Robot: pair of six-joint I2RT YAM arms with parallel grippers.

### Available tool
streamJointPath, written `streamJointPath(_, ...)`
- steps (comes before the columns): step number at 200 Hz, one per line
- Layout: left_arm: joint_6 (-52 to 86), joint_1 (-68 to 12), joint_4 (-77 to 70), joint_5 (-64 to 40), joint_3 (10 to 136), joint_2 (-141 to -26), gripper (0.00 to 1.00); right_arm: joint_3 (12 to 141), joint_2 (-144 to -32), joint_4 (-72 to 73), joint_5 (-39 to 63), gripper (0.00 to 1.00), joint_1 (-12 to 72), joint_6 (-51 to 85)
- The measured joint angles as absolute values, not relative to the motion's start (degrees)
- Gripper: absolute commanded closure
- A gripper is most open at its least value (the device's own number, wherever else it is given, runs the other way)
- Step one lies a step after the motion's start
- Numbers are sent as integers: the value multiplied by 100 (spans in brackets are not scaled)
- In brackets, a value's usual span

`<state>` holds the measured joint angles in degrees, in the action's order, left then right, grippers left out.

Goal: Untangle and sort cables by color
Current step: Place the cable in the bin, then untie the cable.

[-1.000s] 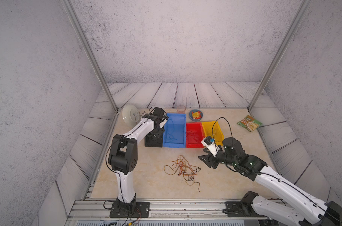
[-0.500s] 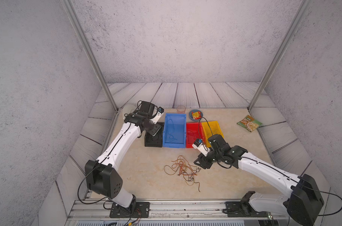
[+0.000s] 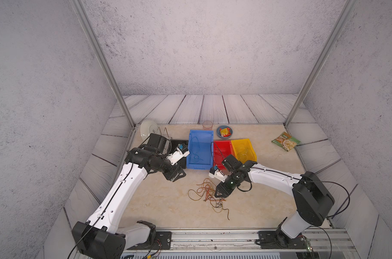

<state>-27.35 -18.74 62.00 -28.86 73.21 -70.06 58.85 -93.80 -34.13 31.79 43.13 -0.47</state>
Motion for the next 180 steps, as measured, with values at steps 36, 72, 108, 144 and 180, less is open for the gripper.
streamJointPath(36,-2818,-1874,6219,-2995,7321,-7081,35,5907,-9529,-3522,3323,95,4359,-82)
streamJointPath(72,-2851,-1874,6243,-3035,7321,-7087,35,5909,-9456,-3533,3326,100,4359,-213)
streamJointPath(108,-2899,-1874,6320,-3116,7341,-7091,35,5907,-8595,-3516,3284,100,4362,-392)
streamJointPath(144,-3052,-1870,6825,-3291,8023,-7192,35,5948,-7518,-3496,3234,100,4362,-718)
streamJointPath(180,-3083,-1841,7065,-3398,8632,-7188,35,5975,-6982,-3444,3120,100,4362,-917)
